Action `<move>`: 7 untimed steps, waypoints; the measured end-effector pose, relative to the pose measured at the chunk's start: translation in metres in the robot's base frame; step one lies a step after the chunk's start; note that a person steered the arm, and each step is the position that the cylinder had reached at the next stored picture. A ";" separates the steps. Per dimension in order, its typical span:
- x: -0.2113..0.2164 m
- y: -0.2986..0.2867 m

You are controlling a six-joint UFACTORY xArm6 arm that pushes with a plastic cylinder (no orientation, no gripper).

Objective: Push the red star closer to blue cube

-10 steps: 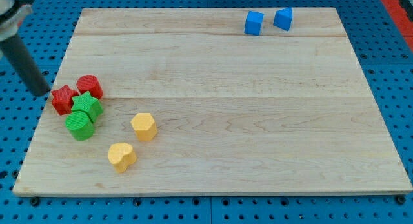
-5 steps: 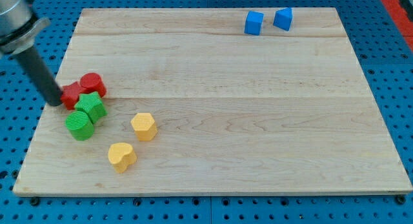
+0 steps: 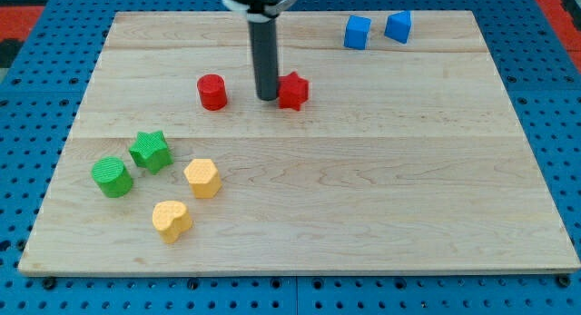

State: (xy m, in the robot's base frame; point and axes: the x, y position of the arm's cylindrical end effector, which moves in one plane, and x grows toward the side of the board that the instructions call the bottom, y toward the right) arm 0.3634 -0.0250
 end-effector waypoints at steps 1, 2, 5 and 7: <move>-0.001 0.000; 0.001 -0.006; -0.036 0.097; 0.029 0.096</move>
State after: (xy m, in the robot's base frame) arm 0.3922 0.0706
